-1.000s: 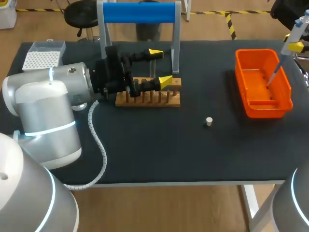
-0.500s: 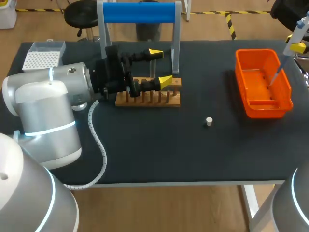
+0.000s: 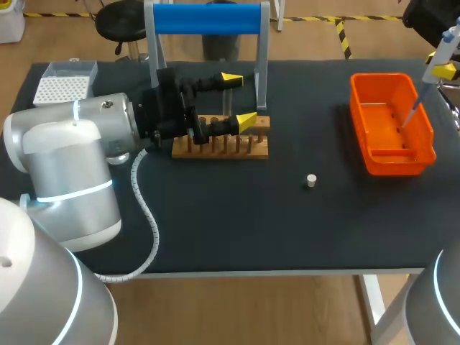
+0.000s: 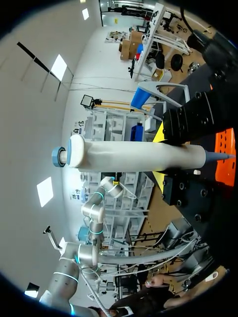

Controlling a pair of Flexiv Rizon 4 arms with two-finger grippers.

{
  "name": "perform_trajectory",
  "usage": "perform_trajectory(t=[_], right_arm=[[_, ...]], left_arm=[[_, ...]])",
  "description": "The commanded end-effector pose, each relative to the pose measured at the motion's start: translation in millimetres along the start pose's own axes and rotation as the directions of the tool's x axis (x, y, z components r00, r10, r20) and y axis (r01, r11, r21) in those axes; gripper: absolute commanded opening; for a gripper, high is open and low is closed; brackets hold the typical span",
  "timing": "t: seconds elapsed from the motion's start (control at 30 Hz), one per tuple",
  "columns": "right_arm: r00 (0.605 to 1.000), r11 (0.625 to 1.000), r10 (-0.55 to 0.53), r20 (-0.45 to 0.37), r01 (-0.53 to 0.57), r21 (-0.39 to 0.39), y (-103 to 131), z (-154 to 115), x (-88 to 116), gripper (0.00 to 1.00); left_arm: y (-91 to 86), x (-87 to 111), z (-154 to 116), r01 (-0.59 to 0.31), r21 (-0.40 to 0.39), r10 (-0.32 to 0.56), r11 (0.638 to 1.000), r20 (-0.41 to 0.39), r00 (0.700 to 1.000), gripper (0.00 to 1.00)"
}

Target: Invert the test tube, pick up the pipette, mount the tip to pipette, aspirate from beaker and dispense into the tube, eject the tip, return the pipette, and cap with the stopper.

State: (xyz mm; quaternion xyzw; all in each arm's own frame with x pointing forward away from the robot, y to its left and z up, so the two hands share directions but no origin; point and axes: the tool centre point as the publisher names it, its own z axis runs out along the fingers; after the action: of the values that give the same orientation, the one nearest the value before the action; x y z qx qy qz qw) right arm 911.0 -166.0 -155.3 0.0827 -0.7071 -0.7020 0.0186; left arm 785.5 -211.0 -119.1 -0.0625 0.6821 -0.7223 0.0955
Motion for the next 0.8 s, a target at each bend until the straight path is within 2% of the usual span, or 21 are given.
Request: perform_trajectory(t=[0.03, 0.6, 0.8], right_arm=[[1.000, 1.000, -0.001, -0.003, 0.001, 0.002, 0, -1, 0, 0.00], [1.000, 1.000, -0.001, -0.003, 0.001, 0.002, 0, -1, 0, 0.00], [1.000, 1.000, -0.001, -0.003, 0.001, 0.002, 0, -1, 0, 0.00]], left_arm=[[0.9, 1.6, 1, -0.002, 0.002, 0.002, 1.000, 0.006, 1.000, 1.00], [0.9, 1.6, 1, -0.002, 0.002, 0.002, 1.000, 0.006, 1.000, 1.00], [-8.3, -5.9, 23, -0.001, -0.019, 0.002, 1.000, 0.053, 0.999, 1.00]])
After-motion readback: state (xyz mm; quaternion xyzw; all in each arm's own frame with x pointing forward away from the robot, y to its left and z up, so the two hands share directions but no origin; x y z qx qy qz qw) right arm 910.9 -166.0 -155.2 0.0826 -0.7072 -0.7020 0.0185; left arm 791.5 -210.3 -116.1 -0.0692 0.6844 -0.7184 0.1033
